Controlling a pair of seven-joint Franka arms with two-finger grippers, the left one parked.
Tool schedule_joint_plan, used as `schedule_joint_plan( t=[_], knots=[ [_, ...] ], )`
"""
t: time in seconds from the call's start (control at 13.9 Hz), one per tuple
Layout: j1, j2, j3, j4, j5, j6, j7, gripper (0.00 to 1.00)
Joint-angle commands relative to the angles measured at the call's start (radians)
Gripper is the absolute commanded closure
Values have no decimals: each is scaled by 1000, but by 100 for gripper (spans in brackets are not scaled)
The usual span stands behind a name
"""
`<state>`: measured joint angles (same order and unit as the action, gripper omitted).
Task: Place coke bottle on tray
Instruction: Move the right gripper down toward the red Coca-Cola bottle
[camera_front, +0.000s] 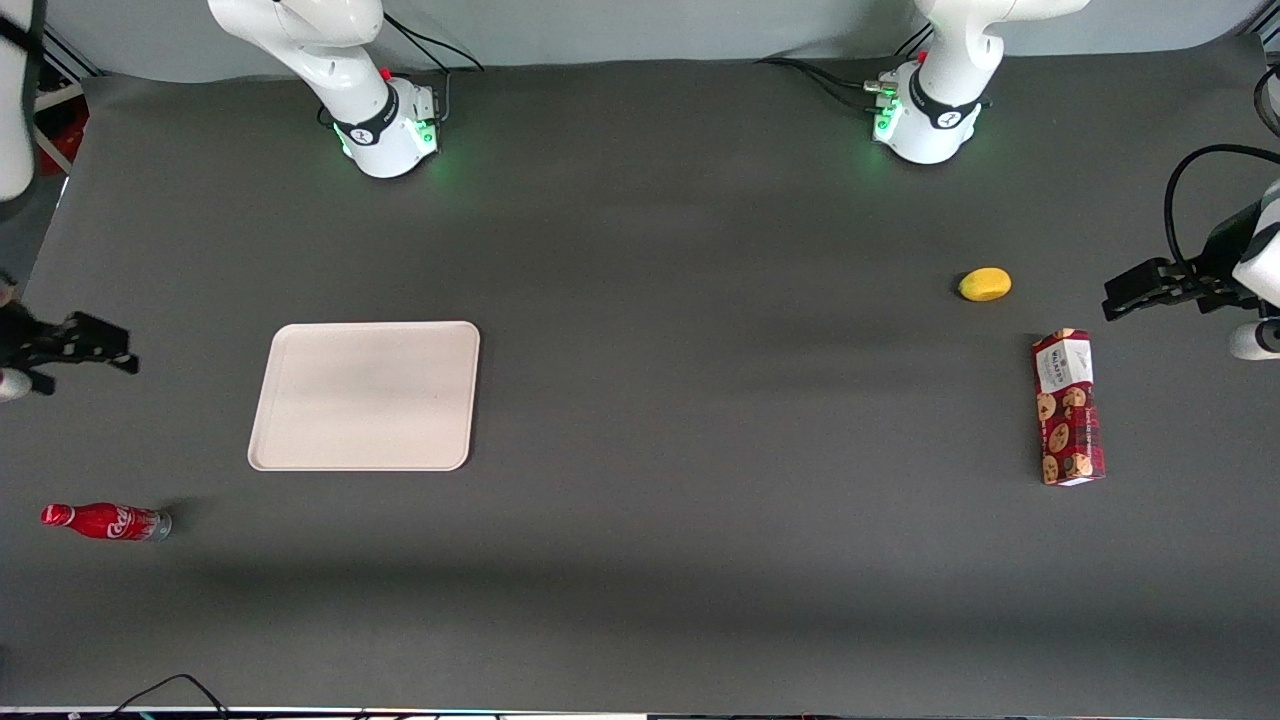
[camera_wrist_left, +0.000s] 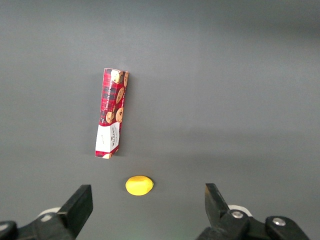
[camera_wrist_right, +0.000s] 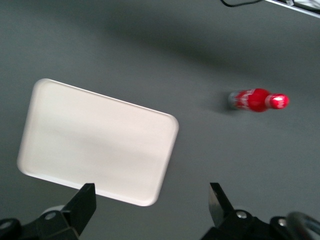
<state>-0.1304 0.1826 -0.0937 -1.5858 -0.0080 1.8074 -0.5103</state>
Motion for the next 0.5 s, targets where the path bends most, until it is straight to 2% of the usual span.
schedule_joint_plan(
  t=[0.0, 0.14, 0.29, 0.43],
  knots=[
    [3, 156, -53, 186, 5, -26, -158, 0],
    [8, 260, -130, 251, 25, -17, -310, 0],
    [-5, 340, -165, 320, 89, -16, -431, 0],
    [2, 391, -211, 355, 105, 24, -513, 0]
  ],
)
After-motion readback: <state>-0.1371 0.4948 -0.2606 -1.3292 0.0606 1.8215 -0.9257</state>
